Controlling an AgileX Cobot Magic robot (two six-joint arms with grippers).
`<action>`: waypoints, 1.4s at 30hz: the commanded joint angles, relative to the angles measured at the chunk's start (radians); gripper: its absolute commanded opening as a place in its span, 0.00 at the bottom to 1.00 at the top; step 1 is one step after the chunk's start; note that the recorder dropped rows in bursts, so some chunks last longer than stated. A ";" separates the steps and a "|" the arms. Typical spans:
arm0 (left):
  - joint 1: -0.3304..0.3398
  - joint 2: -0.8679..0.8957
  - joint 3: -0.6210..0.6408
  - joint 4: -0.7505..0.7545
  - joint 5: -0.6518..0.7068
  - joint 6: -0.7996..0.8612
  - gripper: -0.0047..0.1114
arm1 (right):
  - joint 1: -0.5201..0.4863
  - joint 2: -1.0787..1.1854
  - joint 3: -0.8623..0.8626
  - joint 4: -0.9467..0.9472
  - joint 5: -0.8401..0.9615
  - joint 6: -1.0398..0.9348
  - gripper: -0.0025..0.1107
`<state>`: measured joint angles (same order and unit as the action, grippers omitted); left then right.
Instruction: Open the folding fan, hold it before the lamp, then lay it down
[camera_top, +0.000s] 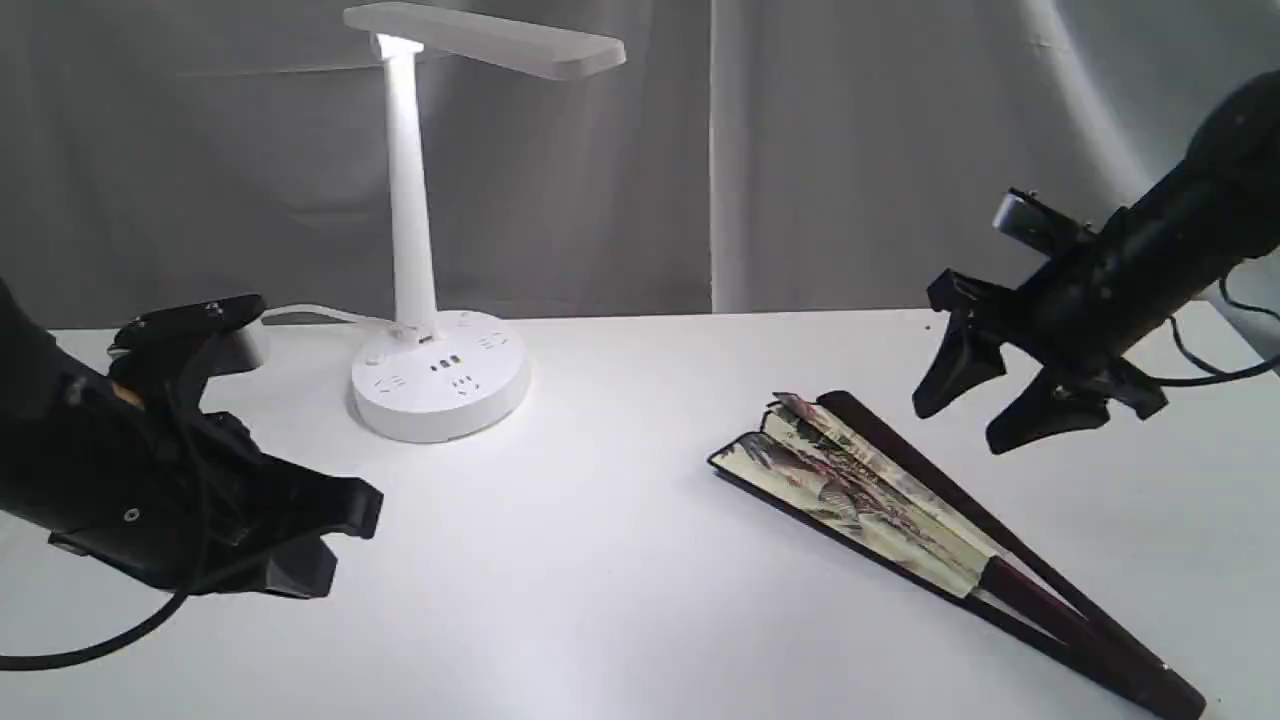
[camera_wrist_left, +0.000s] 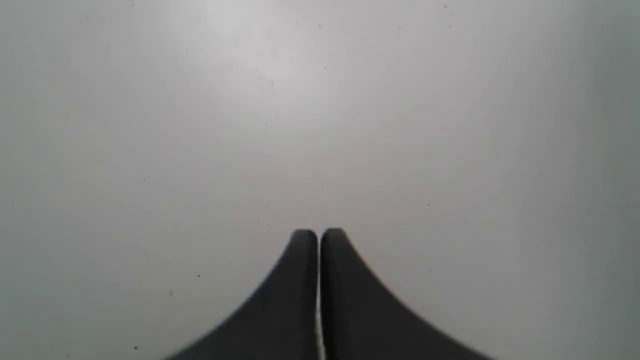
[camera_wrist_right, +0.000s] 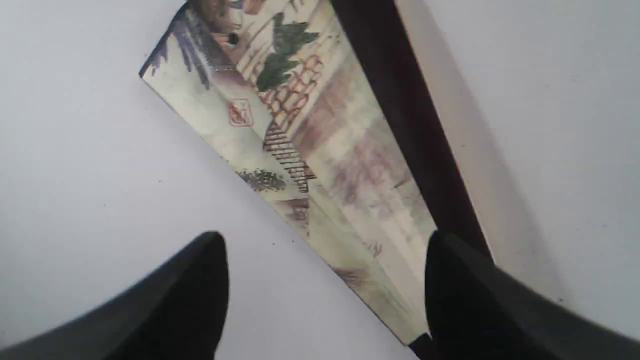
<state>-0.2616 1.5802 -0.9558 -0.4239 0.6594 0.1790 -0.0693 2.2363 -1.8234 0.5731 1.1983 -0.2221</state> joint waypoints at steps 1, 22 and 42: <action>-0.007 0.002 -0.002 -0.014 -0.006 0.002 0.05 | -0.001 0.028 0.001 0.030 -0.013 -0.063 0.53; -0.007 0.002 -0.002 -0.008 -0.012 0.012 0.05 | -0.070 0.149 0.012 -0.012 0.002 -0.069 0.53; -0.007 0.002 -0.002 -0.008 -0.050 0.012 0.05 | -0.070 0.226 0.012 0.180 0.023 -0.241 0.53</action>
<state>-0.2616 1.5802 -0.9558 -0.4268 0.6237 0.1842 -0.1400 2.4367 -1.8193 0.7770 1.2372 -0.4470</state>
